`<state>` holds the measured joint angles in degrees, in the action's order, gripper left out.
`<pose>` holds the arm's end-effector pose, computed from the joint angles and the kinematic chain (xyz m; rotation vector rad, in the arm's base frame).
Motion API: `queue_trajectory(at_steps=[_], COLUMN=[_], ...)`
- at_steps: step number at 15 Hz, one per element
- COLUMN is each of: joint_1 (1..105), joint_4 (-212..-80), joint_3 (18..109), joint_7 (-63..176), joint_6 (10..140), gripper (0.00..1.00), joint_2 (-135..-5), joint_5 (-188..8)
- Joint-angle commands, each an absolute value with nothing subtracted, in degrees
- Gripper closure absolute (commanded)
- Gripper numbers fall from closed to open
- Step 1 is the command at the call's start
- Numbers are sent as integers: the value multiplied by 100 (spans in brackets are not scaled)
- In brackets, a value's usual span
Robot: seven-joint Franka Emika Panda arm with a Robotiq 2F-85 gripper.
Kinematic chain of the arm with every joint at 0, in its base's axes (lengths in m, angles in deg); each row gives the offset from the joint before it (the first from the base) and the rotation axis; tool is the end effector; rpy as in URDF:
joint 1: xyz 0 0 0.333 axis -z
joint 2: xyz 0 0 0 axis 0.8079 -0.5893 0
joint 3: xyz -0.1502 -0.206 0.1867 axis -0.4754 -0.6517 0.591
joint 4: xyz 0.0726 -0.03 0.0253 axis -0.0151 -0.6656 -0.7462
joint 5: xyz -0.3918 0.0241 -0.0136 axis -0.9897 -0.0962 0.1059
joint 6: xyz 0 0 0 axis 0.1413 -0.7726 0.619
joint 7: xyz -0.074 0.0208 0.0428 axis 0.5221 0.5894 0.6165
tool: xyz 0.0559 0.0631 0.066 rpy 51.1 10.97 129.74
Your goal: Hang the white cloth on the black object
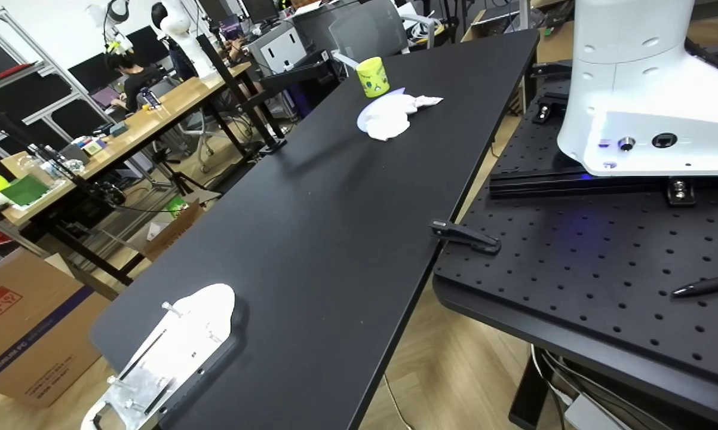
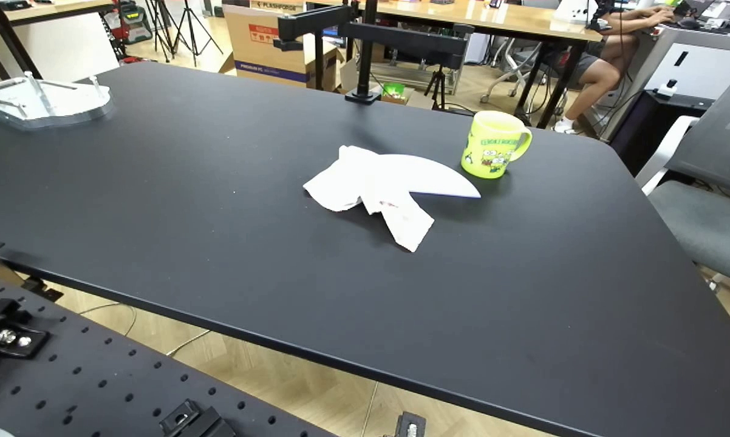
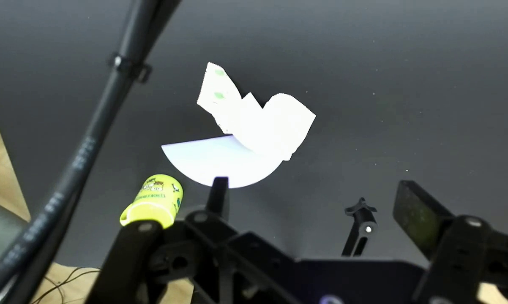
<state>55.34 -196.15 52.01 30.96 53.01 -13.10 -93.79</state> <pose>0.3394 -0.1247 0.5269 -3.1066 -0.2435 -0.2775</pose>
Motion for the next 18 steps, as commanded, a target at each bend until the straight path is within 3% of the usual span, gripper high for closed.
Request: queue_trajectory(at_steps=[1, 8, 14, 18], joint_1=[5635, 5611, 5686, 5702], joint_4=[-19602, -19609, -20565, -20881], joint_3=[5276, 5407, 5242, 4914], joint_7=[3040, 3067, 2895, 2553], joint_6=[5303, 5295, 7881, 8632], gripper=[0, 0, 0, 0], joint_2=[-1371, -1269, -1490, -2150], joint_5=[-9317, -9327, -9503, -9363])
